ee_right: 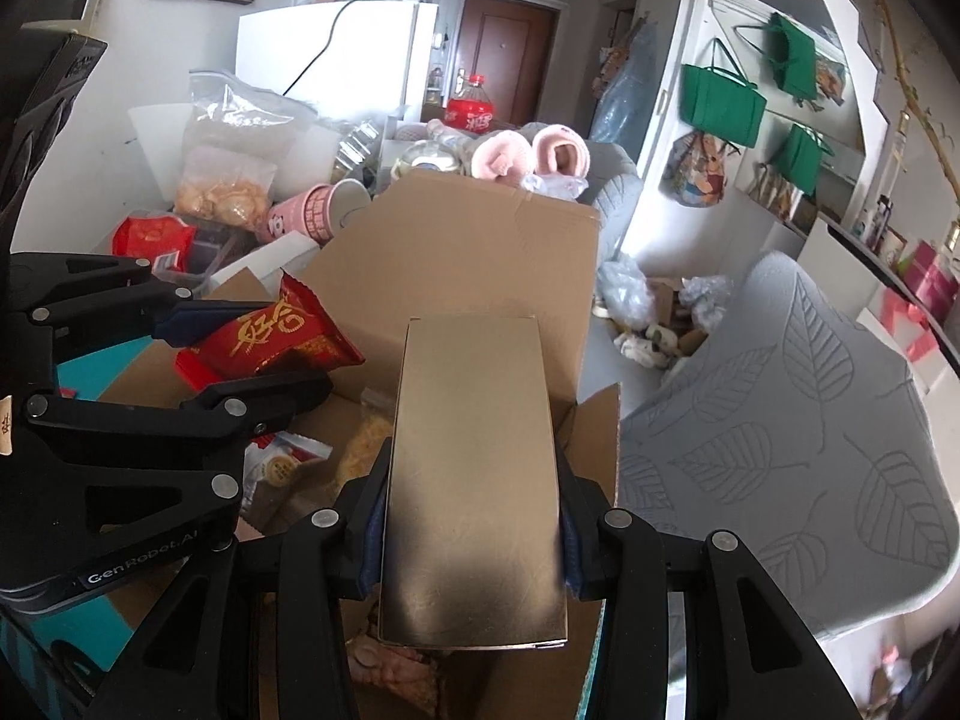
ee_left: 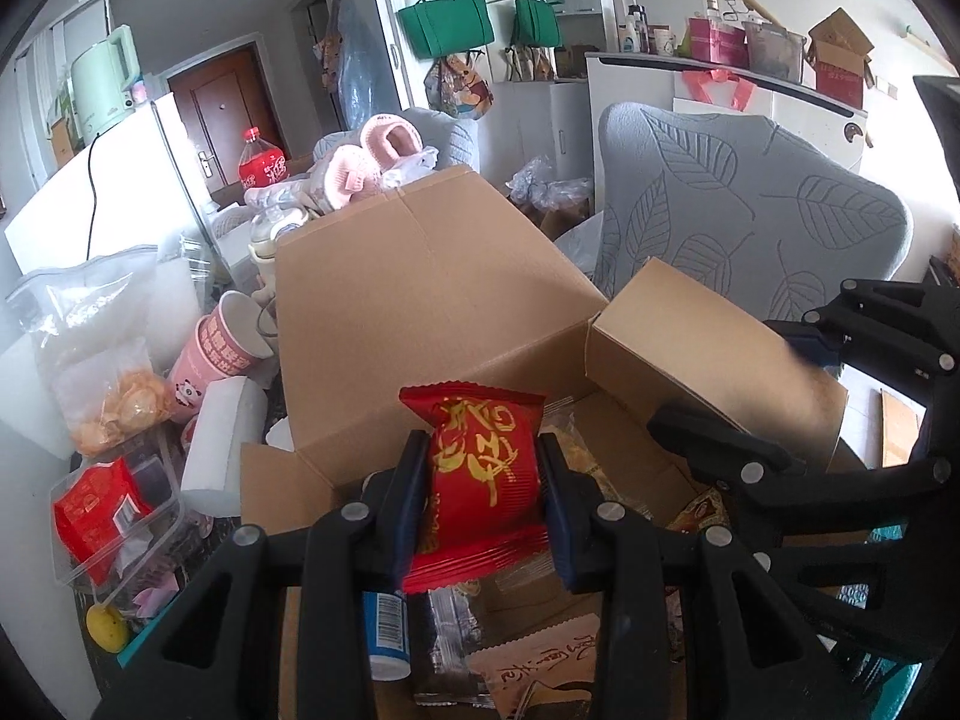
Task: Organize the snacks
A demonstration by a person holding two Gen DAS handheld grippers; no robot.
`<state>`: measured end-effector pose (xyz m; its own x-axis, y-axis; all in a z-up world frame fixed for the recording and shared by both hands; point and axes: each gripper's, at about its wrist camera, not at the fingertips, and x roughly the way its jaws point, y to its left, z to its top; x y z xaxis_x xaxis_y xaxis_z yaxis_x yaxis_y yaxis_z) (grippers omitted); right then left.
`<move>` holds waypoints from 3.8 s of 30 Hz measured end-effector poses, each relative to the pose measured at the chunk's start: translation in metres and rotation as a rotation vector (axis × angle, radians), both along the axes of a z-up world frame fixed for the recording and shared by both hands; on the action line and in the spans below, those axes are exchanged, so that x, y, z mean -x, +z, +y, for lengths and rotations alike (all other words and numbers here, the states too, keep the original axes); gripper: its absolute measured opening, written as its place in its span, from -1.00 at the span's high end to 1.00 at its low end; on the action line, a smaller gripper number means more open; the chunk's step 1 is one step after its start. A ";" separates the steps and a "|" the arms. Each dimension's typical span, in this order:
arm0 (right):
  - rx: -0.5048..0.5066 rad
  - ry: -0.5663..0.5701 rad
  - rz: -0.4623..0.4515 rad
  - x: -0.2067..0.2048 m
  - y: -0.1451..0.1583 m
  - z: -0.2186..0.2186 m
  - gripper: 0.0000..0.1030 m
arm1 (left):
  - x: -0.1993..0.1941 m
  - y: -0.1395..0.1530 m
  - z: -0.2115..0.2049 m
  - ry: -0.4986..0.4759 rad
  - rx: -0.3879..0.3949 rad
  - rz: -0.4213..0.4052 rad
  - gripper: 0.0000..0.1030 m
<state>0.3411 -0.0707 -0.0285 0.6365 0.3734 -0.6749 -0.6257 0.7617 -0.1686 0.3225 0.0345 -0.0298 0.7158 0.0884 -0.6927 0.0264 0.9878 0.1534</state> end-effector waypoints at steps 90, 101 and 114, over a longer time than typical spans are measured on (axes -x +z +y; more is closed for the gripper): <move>-0.240 -0.252 -0.161 0.262 0.053 -0.149 -0.78 | 0.256 0.046 -0.074 0.028 0.100 -0.144 0.30; -0.218 -0.265 -0.080 0.263 0.007 -0.151 -0.78 | 0.249 -0.007 -0.073 0.139 0.069 -0.024 0.24; -0.181 -0.328 0.034 0.241 -0.040 -0.170 -0.78 | 0.219 -0.057 -0.079 0.185 0.133 0.096 -1.00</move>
<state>0.1004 -0.2404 -0.0683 0.7204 0.2690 -0.6393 -0.3468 0.9379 0.0038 0.1036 -0.0441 -0.0868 0.6263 0.1148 -0.7711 -0.1483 0.9886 0.0267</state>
